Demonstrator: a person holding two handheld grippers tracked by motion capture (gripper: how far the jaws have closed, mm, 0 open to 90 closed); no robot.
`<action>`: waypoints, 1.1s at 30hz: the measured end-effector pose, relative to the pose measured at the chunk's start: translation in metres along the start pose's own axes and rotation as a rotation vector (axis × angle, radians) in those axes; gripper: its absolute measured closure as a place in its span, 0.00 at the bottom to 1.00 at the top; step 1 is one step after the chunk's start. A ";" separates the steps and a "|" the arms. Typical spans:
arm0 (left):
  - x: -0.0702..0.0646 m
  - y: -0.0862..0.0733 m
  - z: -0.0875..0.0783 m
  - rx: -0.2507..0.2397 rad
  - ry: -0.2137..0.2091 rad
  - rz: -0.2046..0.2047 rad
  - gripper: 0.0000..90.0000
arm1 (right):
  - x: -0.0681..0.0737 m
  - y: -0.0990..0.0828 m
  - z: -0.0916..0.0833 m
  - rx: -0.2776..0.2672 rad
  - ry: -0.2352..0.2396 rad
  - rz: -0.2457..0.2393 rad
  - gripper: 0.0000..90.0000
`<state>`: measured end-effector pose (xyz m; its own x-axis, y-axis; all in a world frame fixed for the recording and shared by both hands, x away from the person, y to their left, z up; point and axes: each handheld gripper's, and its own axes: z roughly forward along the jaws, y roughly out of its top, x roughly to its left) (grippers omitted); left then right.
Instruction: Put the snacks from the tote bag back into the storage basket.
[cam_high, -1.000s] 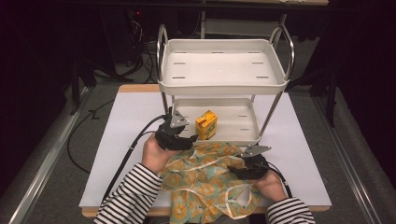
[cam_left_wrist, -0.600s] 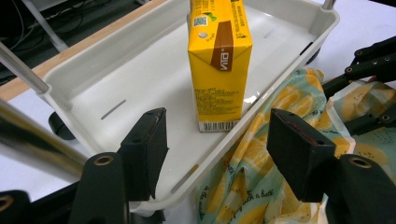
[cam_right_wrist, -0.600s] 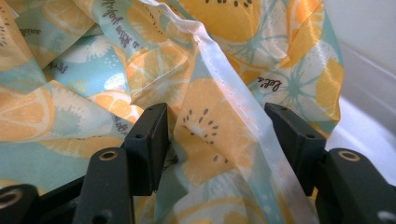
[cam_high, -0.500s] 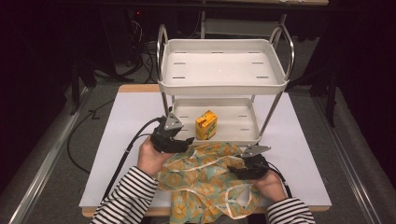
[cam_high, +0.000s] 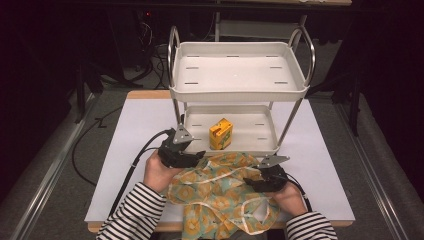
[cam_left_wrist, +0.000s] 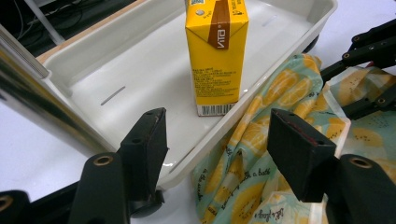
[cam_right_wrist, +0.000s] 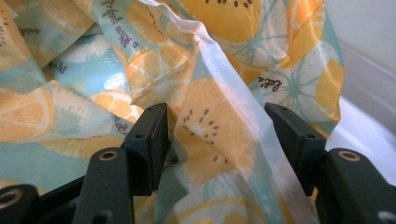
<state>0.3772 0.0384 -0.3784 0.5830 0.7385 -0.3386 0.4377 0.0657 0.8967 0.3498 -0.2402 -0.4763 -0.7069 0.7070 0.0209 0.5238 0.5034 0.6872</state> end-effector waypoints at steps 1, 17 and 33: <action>0.001 0.000 -0.001 0.001 0.001 0.003 0.43 | 0.000 0.000 0.000 0.000 0.000 0.001 0.47; 0.009 -0.005 -0.014 -0.009 0.014 -0.032 0.43 | 0.000 0.001 0.000 0.002 -0.002 -0.001 0.47; 0.021 -0.018 -0.017 0.002 0.038 -0.065 0.43 | 0.000 0.001 0.000 0.007 -0.002 0.000 0.47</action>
<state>0.3702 0.0640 -0.3968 0.5271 0.7575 -0.3851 0.4754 0.1128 0.8725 0.3503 -0.2396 -0.4757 -0.7062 0.7077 0.0196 0.5268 0.5068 0.6823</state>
